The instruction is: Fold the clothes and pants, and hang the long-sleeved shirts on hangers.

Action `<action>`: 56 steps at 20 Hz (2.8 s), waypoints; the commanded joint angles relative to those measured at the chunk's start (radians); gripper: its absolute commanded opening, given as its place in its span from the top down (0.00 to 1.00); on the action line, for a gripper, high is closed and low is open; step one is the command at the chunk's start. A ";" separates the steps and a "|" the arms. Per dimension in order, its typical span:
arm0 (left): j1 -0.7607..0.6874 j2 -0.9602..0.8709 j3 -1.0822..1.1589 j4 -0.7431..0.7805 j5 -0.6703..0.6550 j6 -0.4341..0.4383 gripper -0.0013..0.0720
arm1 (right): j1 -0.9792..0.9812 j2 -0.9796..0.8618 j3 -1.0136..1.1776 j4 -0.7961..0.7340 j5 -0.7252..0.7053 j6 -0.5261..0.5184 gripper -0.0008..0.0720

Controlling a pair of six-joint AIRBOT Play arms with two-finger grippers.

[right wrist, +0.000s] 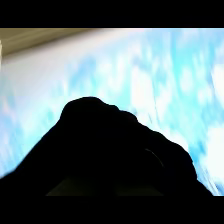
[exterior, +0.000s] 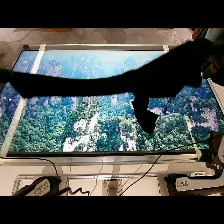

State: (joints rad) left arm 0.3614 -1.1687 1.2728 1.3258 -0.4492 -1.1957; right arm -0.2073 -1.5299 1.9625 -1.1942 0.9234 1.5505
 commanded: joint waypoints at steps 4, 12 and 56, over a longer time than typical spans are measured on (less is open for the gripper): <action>-0.053 -0.039 0.271 -0.029 0.198 -0.080 0.97 | 0.074 -0.007 0.150 -0.167 -0.317 0.099 0.96; -0.049 0.013 0.409 0.071 -0.277 -0.080 0.97 | -0.043 0.157 0.072 -0.261 -0.104 -0.090 0.95; -0.113 -0.105 -0.097 0.778 -0.485 -0.079 0.97 | -0.353 0.358 -1.163 -0.323 0.623 -0.283 0.95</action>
State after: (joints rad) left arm 0.2985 -1.2915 1.1503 2.0487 -1.0988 -1.2583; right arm -0.5598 -1.1725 0.8036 -1.5364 1.6268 1.2602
